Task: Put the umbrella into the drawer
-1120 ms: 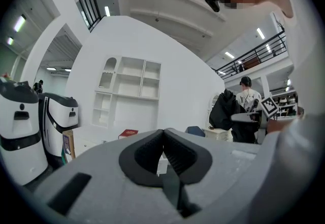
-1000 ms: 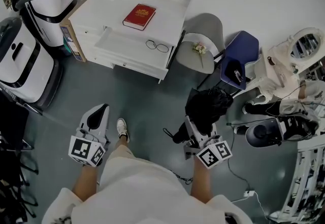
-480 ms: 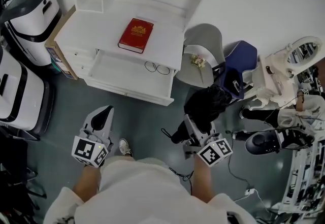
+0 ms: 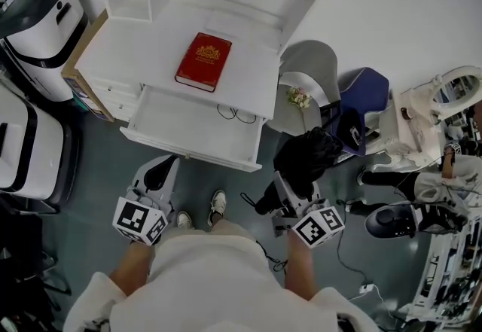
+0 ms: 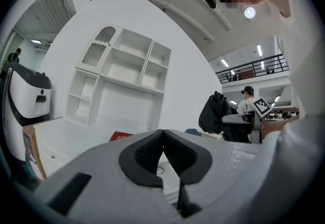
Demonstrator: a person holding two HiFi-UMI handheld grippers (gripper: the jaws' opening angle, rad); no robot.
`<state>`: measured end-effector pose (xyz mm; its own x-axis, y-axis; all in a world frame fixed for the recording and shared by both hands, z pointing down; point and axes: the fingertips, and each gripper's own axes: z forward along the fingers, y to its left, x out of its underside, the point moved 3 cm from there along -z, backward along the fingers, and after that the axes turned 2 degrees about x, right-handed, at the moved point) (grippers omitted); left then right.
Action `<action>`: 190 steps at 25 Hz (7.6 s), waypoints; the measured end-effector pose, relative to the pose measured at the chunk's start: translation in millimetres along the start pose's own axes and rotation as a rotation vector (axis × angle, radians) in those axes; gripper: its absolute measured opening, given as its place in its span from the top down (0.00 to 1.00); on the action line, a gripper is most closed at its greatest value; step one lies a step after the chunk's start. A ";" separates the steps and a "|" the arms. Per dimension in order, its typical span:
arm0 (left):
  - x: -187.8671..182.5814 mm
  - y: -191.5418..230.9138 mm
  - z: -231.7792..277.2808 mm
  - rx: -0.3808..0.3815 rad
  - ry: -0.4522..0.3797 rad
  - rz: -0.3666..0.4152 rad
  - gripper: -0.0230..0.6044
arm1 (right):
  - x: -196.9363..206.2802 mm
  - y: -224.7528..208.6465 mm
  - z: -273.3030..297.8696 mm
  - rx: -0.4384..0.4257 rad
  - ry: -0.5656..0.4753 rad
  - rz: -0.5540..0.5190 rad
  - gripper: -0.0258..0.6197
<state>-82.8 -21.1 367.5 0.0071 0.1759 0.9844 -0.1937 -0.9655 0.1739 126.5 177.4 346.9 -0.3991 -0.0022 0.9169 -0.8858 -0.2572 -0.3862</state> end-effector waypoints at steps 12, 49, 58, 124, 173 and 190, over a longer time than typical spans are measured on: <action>-36.3 21.0 73.1 -0.152 -0.032 0.067 0.94 | -27.0 -62.5 96.5 -0.158 0.033 0.004 0.50; -16.9 54.5 57.5 -0.365 -0.015 0.009 0.94 | 28.3 -71.0 206.9 -0.282 0.311 -0.171 0.50; -13.3 55.6 48.9 -0.412 -0.022 0.018 0.94 | 75.6 -84.6 233.4 -0.294 0.434 -0.212 0.50; 46.6 54.9 41.8 -0.604 0.118 -0.118 0.94 | 316.3 -120.9 318.8 -0.457 1.001 -0.704 0.50; 50.6 51.2 54.4 -0.450 0.155 -0.105 0.94 | 333.5 -121.5 302.5 -0.397 0.987 -0.831 0.45; 1.6 55.5 39.2 -0.194 0.054 0.008 0.94 | 217.5 -103.8 247.9 -0.015 0.739 -0.630 0.90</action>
<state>-55.0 -81.9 379.7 -0.0465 0.1838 0.9819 -0.3787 -0.9128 0.1529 190.3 -35.9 611.4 0.1060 0.7405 0.6637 -0.9890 0.0091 0.1478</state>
